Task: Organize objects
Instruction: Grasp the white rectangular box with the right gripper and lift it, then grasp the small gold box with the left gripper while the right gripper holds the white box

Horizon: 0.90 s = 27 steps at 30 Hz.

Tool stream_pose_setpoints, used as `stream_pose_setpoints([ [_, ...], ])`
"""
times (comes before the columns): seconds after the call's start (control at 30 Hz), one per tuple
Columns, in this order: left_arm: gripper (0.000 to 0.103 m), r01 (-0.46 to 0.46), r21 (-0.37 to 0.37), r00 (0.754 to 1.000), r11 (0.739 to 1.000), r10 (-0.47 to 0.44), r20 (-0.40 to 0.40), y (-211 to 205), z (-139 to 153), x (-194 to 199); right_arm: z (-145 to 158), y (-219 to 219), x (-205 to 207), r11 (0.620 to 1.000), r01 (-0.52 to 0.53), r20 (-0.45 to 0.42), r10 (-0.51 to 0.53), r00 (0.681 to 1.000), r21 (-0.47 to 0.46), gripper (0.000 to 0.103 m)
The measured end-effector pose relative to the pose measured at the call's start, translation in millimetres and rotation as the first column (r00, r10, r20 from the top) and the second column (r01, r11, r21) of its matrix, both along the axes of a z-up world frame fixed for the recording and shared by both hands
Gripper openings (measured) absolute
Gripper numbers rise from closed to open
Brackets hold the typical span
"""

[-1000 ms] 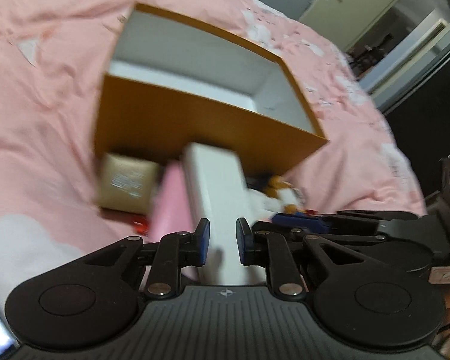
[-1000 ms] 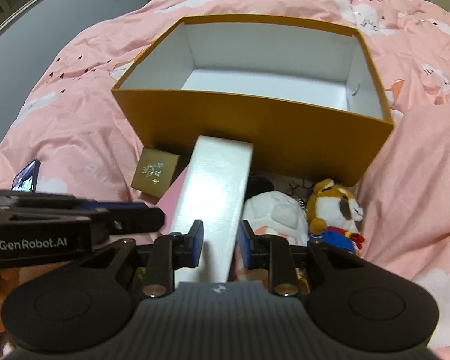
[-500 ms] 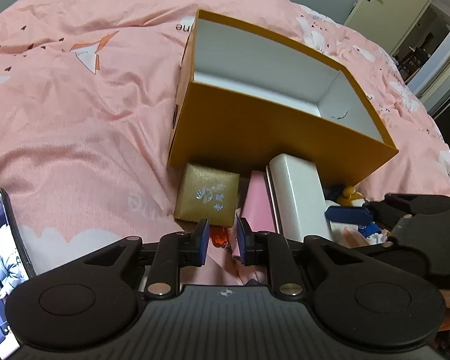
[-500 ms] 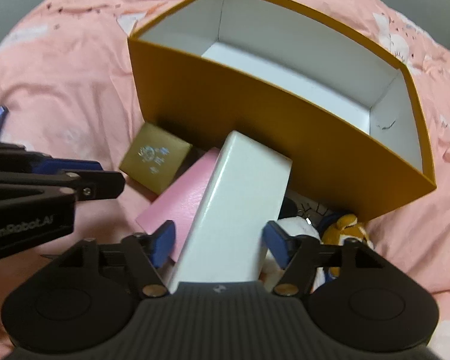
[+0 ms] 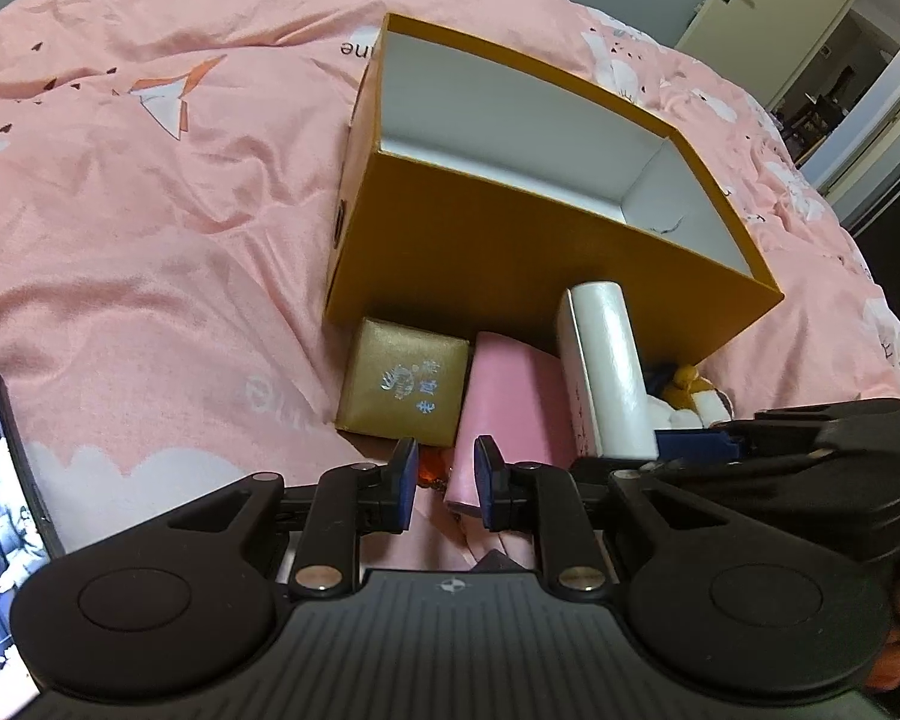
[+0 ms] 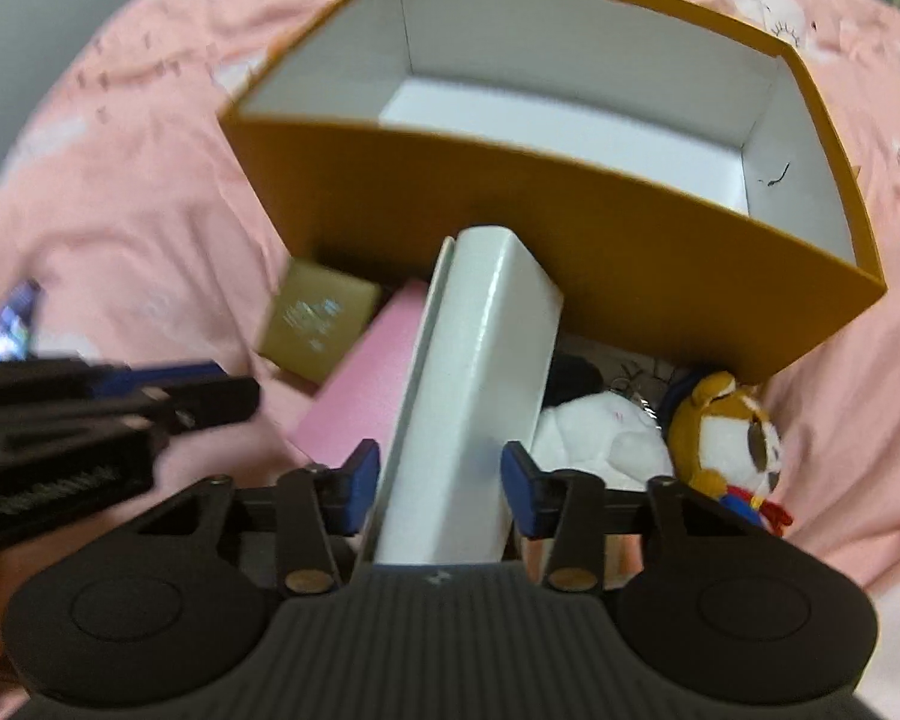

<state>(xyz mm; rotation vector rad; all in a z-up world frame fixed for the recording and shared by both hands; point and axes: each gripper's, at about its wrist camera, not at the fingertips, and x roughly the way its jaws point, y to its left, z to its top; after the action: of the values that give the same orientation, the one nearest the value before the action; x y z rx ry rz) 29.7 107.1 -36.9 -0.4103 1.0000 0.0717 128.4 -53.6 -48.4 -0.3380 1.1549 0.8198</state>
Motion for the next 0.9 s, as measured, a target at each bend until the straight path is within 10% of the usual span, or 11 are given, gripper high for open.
stream_pose_setpoints([
  [0.17,0.022,0.002,0.005,1.0,1.0,-0.002,-0.004,0,1,1,11,-16,10,0.989,0.036,-0.141,-0.015,0.99,0.147,0.033],
  [0.9,0.066,0.082,0.082,0.994,0.993,-0.075,-0.086,11,-29,47,-5,-25,37,0.998,0.065,-0.063,-0.065,0.996,0.001,0.041],
])
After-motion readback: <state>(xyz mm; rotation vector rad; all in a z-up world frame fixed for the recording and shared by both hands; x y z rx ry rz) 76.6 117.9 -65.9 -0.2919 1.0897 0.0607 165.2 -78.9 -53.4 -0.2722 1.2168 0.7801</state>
